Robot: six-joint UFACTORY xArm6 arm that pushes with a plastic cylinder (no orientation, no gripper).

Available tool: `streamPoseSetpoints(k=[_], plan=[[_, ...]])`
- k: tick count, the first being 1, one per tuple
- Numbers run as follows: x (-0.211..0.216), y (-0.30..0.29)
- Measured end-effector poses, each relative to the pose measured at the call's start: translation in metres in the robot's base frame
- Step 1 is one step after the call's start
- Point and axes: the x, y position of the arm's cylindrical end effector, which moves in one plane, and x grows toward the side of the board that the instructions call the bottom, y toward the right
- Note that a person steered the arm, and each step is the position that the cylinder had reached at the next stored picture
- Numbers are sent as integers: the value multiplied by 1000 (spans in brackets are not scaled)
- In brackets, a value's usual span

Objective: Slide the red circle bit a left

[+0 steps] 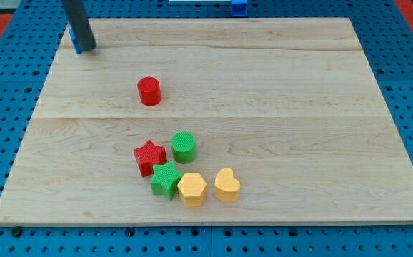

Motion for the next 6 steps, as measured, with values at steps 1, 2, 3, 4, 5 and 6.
streamPoseSetpoints(k=[1, 2, 3, 4, 5, 6], plan=[[8, 45], [19, 129], [102, 165], [132, 166], [142, 108], [156, 119]])
